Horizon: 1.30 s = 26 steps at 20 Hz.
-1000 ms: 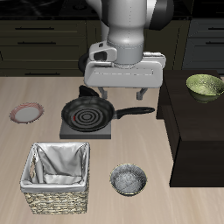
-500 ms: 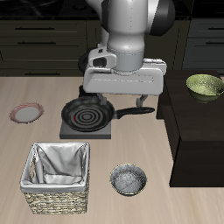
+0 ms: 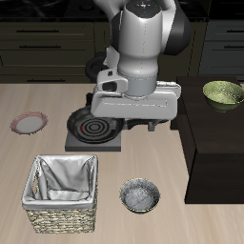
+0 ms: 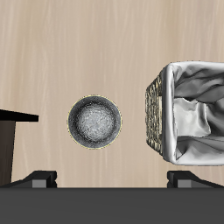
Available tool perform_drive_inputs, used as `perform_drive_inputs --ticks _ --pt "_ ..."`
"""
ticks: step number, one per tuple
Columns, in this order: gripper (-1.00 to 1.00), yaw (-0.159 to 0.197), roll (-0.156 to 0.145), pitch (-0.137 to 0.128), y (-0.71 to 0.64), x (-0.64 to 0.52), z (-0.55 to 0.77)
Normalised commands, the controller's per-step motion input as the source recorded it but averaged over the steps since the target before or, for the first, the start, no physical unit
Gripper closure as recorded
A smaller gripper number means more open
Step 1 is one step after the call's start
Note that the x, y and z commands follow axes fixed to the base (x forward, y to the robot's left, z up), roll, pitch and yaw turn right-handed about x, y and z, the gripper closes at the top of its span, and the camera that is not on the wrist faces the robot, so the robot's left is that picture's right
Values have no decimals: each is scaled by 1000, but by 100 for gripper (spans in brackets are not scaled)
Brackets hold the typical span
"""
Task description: Place the black bowl on the plate
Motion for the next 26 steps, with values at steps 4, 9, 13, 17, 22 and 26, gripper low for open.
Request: perform_drive_inputs --ticks 4,9,13,17,22,26 --pt "-100 8 11 5 136 70 -179" --pt "-100 12 8 11 122 90 -163" --pt "-100 10 3 12 73 119 -185" --pt "-100 -7 -17 18 -43 147 -135" --pt "-100 -12 -17 25 -57 102 -186" --pt "-100 5 -15 11 -49 43 -199"
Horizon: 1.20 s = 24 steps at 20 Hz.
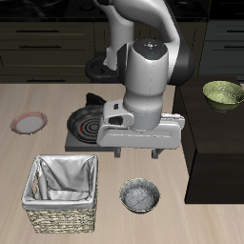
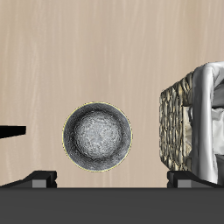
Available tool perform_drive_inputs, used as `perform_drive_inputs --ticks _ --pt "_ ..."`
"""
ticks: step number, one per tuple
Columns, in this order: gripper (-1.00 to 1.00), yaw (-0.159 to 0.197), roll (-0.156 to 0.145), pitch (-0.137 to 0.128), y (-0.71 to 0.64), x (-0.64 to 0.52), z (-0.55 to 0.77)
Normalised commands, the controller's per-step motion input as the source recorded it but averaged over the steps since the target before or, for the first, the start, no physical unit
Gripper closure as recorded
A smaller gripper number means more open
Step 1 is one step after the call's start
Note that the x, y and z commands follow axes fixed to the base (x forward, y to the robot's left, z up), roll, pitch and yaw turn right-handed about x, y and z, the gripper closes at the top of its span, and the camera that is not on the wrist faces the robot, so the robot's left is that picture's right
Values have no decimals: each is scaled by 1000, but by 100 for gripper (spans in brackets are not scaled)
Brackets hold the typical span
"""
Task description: Place the black bowl on the plate
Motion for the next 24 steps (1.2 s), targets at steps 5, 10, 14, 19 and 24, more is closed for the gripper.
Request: perform_drive_inputs --ticks 5,10,14,19,24 --pt "-100 10 -3 35 -25 17 -279" --pt "-100 12 -10 18 -57 40 -159" --pt "-100 13 -6 22 12 20 -230" --pt "-100 3 -3 35 -19 50 -246" --pt "-100 5 2 22 -48 15 -143"
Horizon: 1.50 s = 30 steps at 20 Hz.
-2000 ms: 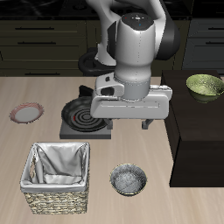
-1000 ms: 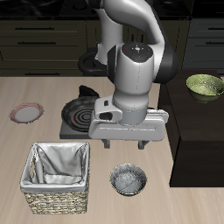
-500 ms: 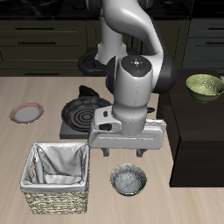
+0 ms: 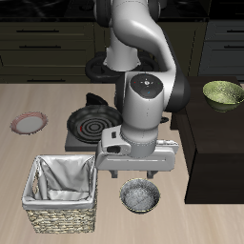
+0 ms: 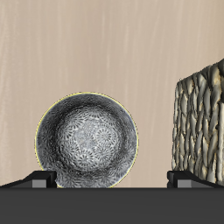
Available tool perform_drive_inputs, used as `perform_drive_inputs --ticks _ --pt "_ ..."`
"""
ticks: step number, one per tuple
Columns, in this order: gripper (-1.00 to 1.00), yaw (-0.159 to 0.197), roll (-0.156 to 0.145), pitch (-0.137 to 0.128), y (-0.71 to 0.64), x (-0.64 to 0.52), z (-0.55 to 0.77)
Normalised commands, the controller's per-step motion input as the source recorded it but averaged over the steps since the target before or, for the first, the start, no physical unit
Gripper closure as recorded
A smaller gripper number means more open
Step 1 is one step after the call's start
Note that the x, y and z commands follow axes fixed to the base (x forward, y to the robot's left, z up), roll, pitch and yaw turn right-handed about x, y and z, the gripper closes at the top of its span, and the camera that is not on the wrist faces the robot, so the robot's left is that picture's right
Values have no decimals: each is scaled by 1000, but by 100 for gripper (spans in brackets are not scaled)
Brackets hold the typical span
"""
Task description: Place the black bowl on the plate
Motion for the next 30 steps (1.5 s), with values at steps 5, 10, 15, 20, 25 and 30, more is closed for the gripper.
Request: perform_drive_inputs --ticks 5,10,15,20,25,30 --pt "-100 7 -1 22 -12 9 -157" --pt "-100 16 2 31 -22 -21 -263" --pt "-100 -1 -8 33 -69 5 -209" --pt "-100 2 -12 28 -64 -5 -207" --pt "-100 21 -10 28 -38 9 -251" --pt "-100 4 4 24 17 -23 -177"
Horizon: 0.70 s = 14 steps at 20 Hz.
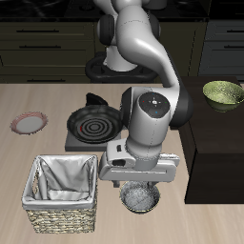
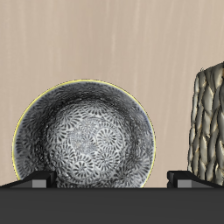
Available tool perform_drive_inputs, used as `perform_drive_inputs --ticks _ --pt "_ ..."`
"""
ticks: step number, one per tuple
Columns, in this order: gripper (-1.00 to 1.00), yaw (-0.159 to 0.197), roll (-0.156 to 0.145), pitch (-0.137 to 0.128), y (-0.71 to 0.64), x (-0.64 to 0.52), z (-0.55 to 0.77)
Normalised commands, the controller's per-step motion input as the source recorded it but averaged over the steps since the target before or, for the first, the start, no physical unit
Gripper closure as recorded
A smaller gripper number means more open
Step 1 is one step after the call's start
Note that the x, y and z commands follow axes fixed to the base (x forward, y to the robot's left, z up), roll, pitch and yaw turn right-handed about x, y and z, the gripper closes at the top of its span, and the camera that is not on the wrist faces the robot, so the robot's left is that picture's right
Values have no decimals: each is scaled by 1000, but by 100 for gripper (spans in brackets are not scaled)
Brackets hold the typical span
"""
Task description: Place the black bowl on the plate
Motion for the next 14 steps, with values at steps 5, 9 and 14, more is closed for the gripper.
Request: perform_drive_inputs --ticks 5,9,14 --pt "-100 4 7 32 56 -15 -203" --pt "-100 4 -6 16 -12 -14 -154" --pt "-100 5 -4 15 -12 -4 -129"
